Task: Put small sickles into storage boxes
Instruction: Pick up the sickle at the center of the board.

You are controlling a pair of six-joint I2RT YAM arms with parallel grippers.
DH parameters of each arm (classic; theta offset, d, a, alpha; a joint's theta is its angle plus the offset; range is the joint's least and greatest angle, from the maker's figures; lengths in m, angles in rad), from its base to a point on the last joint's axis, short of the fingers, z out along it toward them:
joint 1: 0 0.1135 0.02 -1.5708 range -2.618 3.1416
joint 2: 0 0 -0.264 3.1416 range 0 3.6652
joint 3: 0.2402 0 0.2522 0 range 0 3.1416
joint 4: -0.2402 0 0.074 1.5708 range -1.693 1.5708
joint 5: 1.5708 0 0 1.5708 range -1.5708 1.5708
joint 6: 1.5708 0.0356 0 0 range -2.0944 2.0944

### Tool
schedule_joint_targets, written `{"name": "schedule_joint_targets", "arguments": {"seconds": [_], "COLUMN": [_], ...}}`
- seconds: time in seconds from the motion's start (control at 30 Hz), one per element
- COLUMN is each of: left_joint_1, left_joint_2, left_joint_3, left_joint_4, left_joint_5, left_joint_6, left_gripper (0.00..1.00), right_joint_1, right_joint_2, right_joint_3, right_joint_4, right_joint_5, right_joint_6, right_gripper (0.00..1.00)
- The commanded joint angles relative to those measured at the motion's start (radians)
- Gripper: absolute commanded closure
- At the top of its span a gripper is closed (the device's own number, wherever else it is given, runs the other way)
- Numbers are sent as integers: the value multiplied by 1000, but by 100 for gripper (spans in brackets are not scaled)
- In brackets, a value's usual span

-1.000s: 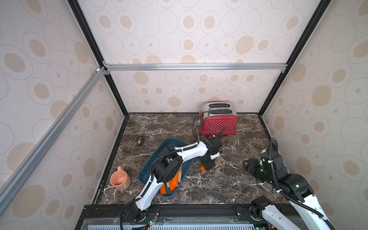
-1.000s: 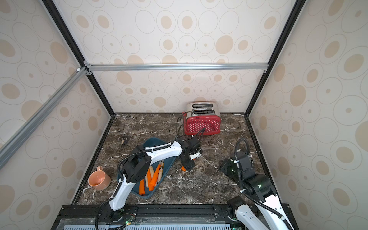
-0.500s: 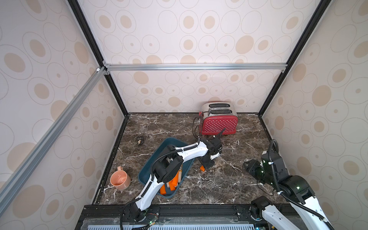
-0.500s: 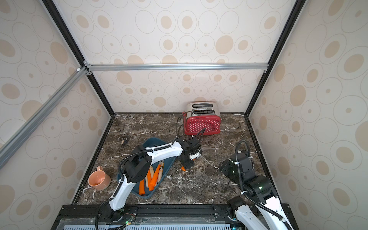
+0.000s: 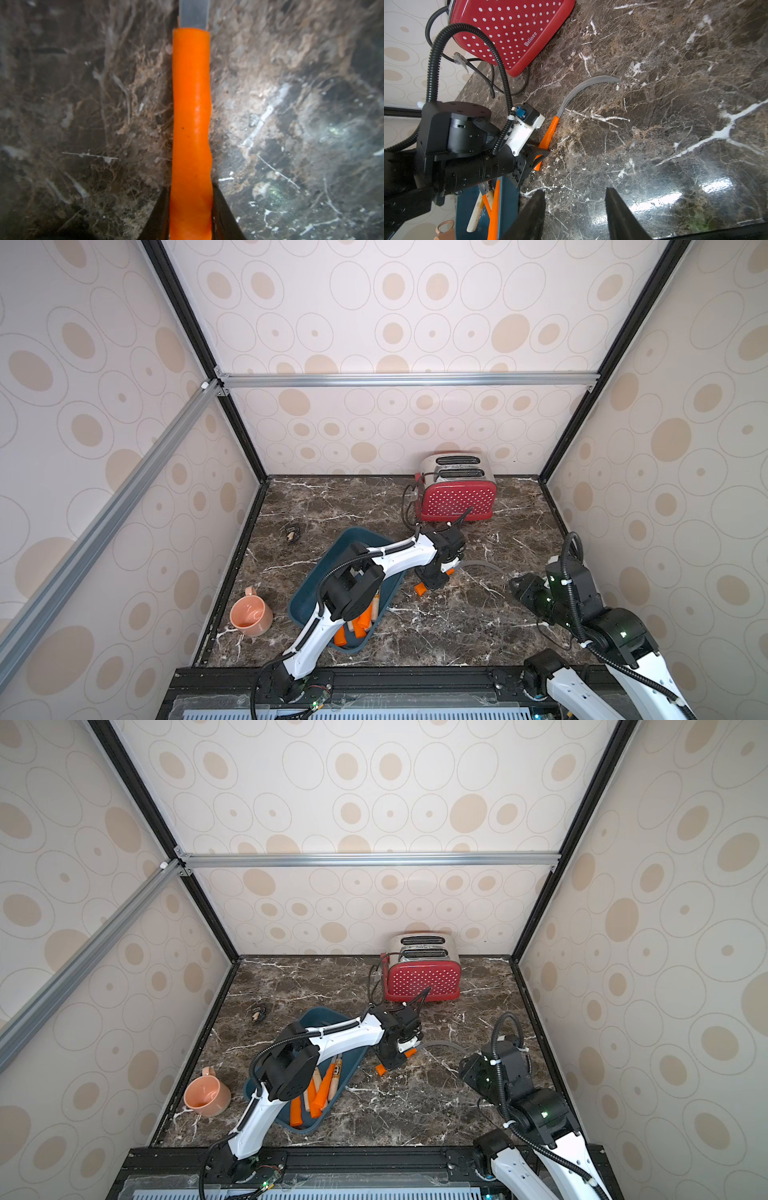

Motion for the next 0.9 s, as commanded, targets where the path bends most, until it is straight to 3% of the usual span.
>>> {"name": "schedule_joint_targets", "arguments": {"seconds": [0.0, 0.2, 0.43, 0.53, 0.63, 0.87], "left_joint_1": [-10, -10, -9, -11, -10, -10], "left_joint_2": [50, 55, 79, 68, 47, 12], "left_joint_3": [24, 69, 92, 68, 42, -2], "left_joint_4": [-60, -84, -119, -111, -100, -105], "left_joint_5": [9, 37, 36, 8, -18, -36], "left_joint_6": [-9, 4, 10, 7, 11, 31], "left_gripper": [79, 81, 68, 54, 46, 44], "right_joint_1": [-5, -5, -5, -5, -5, -5], "right_joint_2": [-3, 8, 7, 4, -1, -10], "right_joint_3": [-5, 2, -1, -4, -8, -18], "right_joint_4": [-22, -19, -21, -19, -19, -17], "right_joint_5": [23, 22, 24, 23, 23, 21], "right_joint_6": [0, -9, -11, -11, -9, -8], "right_gripper": [50, 50, 50, 50, 50, 50]}}
